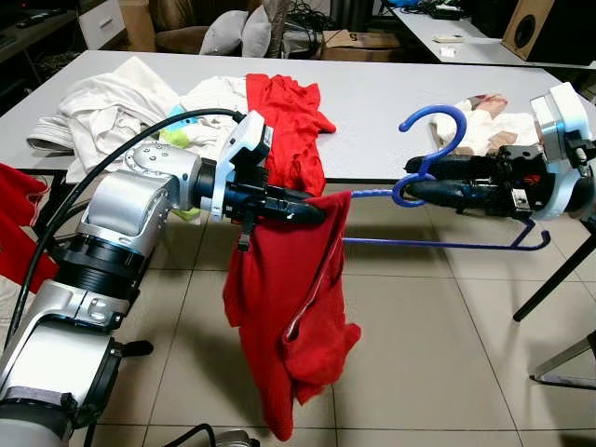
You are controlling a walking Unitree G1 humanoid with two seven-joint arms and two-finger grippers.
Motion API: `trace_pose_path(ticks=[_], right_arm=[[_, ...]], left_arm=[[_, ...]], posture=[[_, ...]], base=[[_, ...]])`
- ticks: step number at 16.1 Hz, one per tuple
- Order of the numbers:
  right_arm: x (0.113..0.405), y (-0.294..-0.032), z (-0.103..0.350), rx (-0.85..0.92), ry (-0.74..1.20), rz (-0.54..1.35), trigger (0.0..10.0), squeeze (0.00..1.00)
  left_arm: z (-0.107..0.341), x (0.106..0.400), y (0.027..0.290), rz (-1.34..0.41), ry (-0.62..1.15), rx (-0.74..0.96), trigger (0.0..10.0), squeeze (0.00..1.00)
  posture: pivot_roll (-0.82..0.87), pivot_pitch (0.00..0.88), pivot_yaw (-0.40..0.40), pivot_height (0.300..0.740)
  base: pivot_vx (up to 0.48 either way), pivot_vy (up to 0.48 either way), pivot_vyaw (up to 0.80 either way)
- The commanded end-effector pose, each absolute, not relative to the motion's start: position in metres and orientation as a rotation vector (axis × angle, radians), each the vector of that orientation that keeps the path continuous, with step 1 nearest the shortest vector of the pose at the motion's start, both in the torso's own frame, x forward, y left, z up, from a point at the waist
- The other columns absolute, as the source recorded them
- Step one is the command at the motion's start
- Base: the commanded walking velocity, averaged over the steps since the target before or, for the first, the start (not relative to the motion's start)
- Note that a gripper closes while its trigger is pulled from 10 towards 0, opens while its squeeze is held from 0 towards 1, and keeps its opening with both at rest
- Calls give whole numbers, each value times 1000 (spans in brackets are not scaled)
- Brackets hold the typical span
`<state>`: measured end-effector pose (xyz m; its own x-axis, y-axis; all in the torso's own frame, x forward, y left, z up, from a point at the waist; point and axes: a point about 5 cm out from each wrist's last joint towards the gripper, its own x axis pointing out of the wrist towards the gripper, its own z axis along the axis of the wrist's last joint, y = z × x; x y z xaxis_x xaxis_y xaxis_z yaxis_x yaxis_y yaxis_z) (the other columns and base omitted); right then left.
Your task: Hang hanger
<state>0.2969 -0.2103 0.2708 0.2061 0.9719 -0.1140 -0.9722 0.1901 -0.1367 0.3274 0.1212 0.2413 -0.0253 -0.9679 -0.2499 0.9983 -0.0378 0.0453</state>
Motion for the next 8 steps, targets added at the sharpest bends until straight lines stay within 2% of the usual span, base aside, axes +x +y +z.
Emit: trace_pose_path(ticks=[1, 8], right_arm=[[297, -213, 275, -190, -15, 1352, 10000, 1000], [297, -213, 275, -190, -15, 1352, 10000, 1000]], left_arm=[[248, 327, 122, -1593, 123, 227, 0, 0], [248, 327, 122, -1593, 123, 227, 0, 0]], posture=[[-34, 0, 8, 740], [-34, 0, 8, 740]], base=[[0, 0, 0], [0, 0, 0]])
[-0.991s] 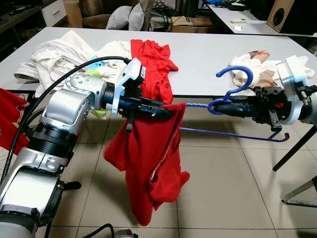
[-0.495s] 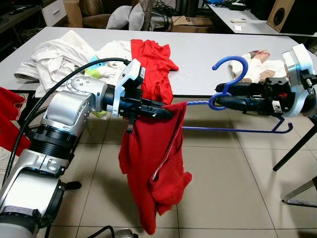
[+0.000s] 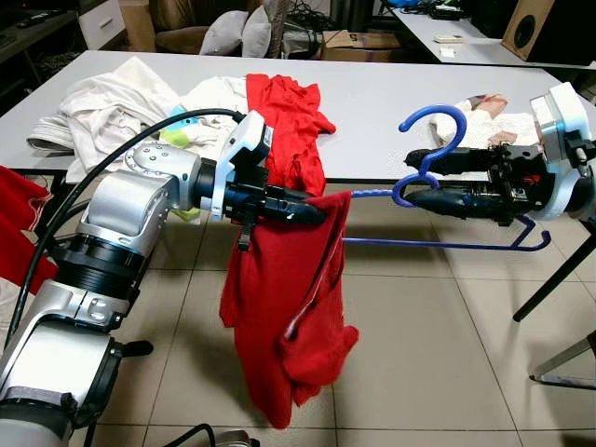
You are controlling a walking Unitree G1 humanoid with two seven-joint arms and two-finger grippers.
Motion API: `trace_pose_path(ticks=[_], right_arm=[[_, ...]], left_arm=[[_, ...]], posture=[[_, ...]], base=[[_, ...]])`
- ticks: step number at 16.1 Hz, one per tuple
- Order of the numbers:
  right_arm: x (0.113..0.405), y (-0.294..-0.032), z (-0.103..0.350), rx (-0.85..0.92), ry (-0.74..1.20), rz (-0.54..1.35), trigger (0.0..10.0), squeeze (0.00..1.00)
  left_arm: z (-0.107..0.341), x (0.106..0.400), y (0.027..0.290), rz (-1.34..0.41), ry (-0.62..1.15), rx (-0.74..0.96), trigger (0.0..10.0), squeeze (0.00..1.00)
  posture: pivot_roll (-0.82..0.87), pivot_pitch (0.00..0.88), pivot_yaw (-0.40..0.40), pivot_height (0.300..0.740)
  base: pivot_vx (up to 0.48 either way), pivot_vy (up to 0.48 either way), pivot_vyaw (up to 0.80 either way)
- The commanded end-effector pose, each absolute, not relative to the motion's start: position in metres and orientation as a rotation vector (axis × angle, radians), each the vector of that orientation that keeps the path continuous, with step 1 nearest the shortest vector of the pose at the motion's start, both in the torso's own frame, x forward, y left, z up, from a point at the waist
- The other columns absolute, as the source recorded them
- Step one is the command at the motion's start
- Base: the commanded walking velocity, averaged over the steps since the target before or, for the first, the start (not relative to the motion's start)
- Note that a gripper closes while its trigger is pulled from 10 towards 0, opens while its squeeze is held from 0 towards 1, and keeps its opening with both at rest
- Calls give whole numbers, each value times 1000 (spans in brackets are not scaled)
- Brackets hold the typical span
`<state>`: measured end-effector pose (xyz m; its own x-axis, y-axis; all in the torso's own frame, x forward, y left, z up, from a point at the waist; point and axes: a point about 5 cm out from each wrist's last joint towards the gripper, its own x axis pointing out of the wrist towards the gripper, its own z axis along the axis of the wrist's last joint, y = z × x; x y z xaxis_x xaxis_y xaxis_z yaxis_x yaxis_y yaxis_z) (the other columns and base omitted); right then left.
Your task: Hang hanger
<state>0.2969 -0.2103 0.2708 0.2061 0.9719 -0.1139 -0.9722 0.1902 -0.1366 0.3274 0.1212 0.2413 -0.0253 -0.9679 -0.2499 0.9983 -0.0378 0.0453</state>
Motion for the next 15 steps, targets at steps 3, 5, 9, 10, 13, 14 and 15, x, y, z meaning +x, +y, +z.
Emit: trace_pose_path(ticks=[3, 5, 9, 10, 13, 14, 15], right_arm=[[298, -222, 279, -170, -22, 1302, 10000, 1000], [282, -227, 253, -98, -32, 1104, 10000, 1000], [280, -221, 252, -72, -36, 1139, 10000, 1000], [273, -219, 251, -44, -35, 1171, 10000, 1000], [249, -201, 230, 7, 53, 1267, 10000, 1000], [248, -188, 213, -5, 97, 1245, 10000, 1000], [252, -177, 199, -3, 117, 1188, 10000, 1000]], left_arm=[[244, 328, 128, -1562, 131, 215, 0, 0], [207, 324, 159, -1285, 157, 187, 0, 0], [201, 322, 162, -1255, 173, 185, 0, 0], [197, 322, 165, -1213, 173, 185, 0, 0], [196, 324, 168, -1096, 111, 152, 0, 0], [204, 322, 164, -1108, 65, 102, 0, 0], [211, 320, 162, -1123, 32, 62, 0, 0]], posture=[[-34, 0, 8, 740], [-33, 0, -7, 740], [-24, 0, -18, 740], [-24, 0, -18, 740], [-28, 0, -17, 740], [-27, 0, -16, 740], [-27, 0, -16, 740]], base=[[0, 0, 0], [0, 0, 0], [0, 0, 0], [0, 0, 0], [0, 0, 0], [0, 0, 0], [0, 0, 0]])
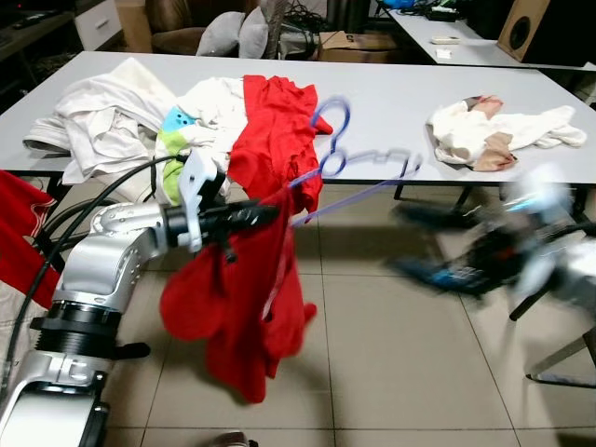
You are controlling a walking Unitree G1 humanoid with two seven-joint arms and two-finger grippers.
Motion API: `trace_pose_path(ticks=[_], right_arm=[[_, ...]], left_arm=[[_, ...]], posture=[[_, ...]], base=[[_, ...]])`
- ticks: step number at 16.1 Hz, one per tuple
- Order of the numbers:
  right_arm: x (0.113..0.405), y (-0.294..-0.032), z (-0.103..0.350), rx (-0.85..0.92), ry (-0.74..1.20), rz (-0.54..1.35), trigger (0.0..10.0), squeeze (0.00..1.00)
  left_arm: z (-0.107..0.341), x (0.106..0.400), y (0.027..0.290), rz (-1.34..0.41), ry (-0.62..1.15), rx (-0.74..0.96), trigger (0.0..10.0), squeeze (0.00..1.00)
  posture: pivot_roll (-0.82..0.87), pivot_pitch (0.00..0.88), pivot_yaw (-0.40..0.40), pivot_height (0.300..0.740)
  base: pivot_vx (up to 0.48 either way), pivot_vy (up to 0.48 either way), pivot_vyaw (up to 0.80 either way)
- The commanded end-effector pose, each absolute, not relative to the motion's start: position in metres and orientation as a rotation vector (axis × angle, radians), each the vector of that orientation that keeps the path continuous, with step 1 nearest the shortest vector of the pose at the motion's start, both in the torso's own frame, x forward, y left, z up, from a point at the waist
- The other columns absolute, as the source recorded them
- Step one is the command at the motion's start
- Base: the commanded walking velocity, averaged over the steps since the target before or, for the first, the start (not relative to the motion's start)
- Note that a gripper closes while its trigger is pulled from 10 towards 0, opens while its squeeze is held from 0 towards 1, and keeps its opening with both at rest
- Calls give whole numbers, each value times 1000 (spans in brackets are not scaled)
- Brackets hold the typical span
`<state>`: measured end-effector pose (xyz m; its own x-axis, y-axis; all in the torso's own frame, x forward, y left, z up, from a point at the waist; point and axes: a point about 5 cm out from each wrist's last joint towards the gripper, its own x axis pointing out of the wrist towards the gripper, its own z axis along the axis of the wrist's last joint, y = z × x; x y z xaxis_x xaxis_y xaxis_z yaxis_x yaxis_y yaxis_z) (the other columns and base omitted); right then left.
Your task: Hang hanger
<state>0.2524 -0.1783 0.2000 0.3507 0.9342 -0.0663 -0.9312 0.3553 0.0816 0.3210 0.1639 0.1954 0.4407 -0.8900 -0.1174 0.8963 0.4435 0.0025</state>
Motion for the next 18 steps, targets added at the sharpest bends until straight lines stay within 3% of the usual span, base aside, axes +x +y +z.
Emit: trace_pose_path(ticks=[1, 5, 6, 7, 11, 18], right_arm=[[261, -172, 187, -21, 150, 1091, 10000, 1000], [288, -163, 155, 47, 230, 780, 10000, 1000], [292, -161, 154, 76, 212, 762, 10000, 729], [295, -154, 157, 136, 172, 770, 10000, 0], [287, -131, 171, 314, 94, 959, 10000, 0], [309, -121, 147, 245, 241, 844, 10000, 0]], left_arm=[[217, 319, 162, -1141, 12, 44, 0, 0], [234, 317, 158, -1192, -23, 33, 0, 0], [236, 316, 156, -1201, -27, 37, 0, 0], [240, 315, 153, -1212, -35, 40, 0, 0], [247, 320, 143, -1211, -55, 58, 0, 0], [272, 312, 127, -1278, -141, 30, 0, 0]], posture=[[-26, 0, -15, 740], [-25, 0, -7, 740], [-20, 0, 0, 740], [-20, 0, 0, 740], [-10, 0, 5, 740], [-14, 0, 17, 740]], base=[[0, 0, 0], [0, 0, 0], [0, 0, 0], [0, 0, 0], [0, 0, 0], [0, 0, 0]])
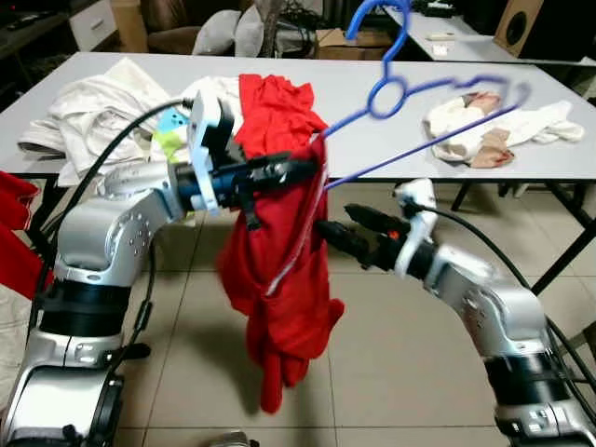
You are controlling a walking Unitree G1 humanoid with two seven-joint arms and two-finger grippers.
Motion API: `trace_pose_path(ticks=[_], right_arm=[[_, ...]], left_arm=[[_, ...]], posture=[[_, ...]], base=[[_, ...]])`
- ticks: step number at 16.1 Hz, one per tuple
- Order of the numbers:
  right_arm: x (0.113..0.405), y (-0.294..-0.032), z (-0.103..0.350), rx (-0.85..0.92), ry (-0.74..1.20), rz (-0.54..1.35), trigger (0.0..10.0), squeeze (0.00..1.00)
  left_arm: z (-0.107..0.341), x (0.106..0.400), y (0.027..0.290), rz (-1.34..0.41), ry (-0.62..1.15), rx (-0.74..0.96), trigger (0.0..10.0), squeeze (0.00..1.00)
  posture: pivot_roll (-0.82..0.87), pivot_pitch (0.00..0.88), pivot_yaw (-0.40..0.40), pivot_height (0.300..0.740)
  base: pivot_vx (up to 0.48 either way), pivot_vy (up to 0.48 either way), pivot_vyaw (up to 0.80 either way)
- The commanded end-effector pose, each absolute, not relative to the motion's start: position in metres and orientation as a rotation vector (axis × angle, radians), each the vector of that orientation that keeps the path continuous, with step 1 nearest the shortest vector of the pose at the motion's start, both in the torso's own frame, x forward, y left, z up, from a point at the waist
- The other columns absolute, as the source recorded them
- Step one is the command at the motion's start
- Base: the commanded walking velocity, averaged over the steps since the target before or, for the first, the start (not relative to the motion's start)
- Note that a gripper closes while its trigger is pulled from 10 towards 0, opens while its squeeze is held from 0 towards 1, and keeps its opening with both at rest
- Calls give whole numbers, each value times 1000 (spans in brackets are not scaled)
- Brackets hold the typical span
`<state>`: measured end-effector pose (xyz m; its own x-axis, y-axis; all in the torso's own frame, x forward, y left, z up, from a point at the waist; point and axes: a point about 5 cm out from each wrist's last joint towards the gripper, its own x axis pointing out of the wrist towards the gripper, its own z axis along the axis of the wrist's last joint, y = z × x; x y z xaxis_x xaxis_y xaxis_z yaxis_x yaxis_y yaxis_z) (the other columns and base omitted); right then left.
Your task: Hang hanger
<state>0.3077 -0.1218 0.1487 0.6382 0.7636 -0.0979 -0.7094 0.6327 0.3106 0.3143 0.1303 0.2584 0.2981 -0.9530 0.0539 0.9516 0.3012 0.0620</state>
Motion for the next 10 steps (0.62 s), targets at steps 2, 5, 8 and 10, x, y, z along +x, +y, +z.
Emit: trace_pose_path(ticks=[2, 5, 8, 10], right_arm=[[314, -114, 144, 245, 266, 858, 10000, 0], [319, -109, 138, 229, 330, 862, 10000, 0], [315, -113, 114, 110, 489, 861, 10000, 0], [310, -123, 95, 85, 585, 847, 10000, 0]], left_arm=[[273, 310, 120, -1295, -154, 34, 0, 0], [270, 313, 115, -1265, -146, 61, 0, 0], [274, 318, 112, -1207, -172, 98, 0, 0], [280, 319, 111, -1195, -198, 100, 0, 0]], posture=[[-4, 0, 14, 740], [-2, 0, 14, 740], [-5, 0, 13, 740], [-7, 0, 13, 740]], base=[[0, 0, 0], [0, 0, 0], [0, 0, 0], [0, 0, 0]])
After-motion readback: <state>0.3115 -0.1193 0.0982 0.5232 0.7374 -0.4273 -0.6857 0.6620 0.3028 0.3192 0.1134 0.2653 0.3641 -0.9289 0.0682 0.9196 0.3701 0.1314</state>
